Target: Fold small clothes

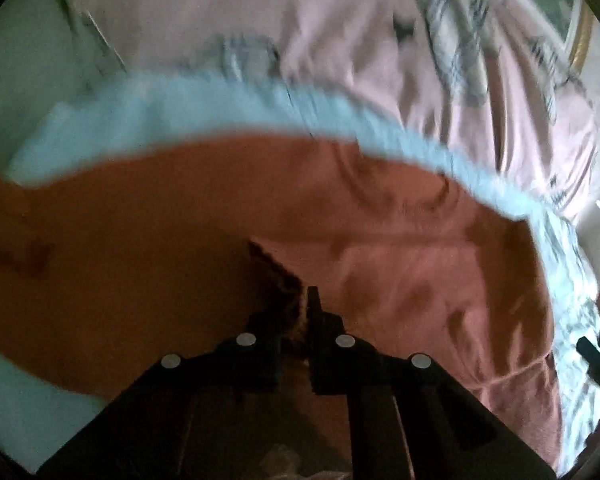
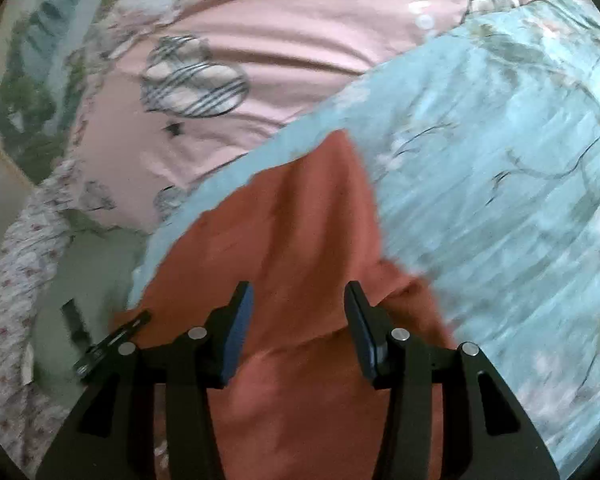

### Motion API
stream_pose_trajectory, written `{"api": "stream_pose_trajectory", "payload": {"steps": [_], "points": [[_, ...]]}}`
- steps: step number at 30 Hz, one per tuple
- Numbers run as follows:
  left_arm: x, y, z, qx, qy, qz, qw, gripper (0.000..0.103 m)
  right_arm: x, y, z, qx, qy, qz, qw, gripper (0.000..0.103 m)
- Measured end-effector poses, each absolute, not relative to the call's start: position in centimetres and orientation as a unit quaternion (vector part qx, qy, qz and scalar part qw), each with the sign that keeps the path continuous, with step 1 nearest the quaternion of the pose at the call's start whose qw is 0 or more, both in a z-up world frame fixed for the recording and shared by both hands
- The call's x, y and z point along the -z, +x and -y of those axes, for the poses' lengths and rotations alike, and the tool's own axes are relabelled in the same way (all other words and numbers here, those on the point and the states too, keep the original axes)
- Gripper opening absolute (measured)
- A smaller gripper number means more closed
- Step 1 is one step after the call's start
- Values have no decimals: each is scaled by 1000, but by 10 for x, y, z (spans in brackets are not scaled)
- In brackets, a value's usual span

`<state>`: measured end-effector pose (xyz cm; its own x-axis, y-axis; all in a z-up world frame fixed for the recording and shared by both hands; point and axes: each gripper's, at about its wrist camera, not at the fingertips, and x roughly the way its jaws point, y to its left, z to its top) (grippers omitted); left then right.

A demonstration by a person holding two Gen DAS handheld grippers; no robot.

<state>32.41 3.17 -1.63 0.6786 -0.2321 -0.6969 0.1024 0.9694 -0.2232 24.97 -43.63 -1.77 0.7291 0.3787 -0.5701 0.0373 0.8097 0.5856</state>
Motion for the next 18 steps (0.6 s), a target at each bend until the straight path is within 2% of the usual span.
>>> {"api": "stream_pose_trajectory", "payload": {"steps": [11,12,13,18], "points": [[34,321,-58,61,-92,-389,915,8,70,363,439,-61,208,-452,865,52],[35,318,-58,59,-90,-387,916,8,71,367,438,-68,208,-453,865,48],[37,316,-58,56,-87,-386,917,8,68,367,435,-77,199,-449,868,10],[31,315,-57,52,-92,-374,921,7,36,355,442,-66,190,-398,895,12]]}}
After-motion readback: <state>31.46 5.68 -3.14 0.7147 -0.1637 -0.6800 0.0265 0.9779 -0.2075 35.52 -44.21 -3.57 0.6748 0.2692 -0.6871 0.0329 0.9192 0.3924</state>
